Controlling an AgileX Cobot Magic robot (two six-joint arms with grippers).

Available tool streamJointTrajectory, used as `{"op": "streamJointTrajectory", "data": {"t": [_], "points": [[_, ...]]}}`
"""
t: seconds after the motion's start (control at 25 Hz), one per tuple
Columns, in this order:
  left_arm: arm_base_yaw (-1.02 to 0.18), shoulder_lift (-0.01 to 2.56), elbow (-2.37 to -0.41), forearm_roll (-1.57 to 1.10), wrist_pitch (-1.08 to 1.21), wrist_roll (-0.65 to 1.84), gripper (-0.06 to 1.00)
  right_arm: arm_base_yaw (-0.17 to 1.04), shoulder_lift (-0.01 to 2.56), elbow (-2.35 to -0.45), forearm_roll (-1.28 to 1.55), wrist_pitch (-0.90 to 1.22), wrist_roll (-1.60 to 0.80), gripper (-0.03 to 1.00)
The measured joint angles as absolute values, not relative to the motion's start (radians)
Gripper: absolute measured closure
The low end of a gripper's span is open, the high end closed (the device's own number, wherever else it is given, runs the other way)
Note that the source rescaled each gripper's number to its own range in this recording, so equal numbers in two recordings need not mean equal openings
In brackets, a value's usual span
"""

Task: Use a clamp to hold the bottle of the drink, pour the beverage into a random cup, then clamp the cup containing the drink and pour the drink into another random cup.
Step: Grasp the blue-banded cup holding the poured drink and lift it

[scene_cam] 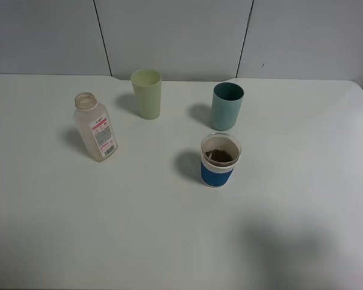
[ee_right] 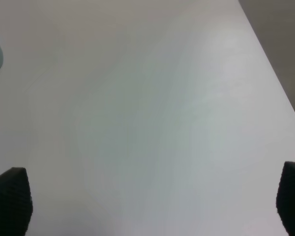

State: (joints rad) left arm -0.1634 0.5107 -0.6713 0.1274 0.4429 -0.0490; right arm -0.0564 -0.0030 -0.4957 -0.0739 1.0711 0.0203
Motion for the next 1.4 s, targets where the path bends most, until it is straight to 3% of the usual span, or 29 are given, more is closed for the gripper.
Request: {"op": "streamJointTrajectory", "data": {"t": [0.52,0.84,1.4], "points": [[-0.140,0.218,-0.743,0.131,0.803,-0.065,-0.06,-0.056,-0.003,-0.496,-0.074,1.071,0.020,-0.03],[-0.028,0.122,-0.744,0.126,0.900,-0.072,-0.06,-0.056,-0.003,-0.496,-0.074,1.071,0.020,-0.03],[-0.024,-0.005,-0.735,0.106,1.061,-0.075,-0.06,-0.056,-0.003,-0.496,-0.074,1.071,0.020,-0.03]]}}
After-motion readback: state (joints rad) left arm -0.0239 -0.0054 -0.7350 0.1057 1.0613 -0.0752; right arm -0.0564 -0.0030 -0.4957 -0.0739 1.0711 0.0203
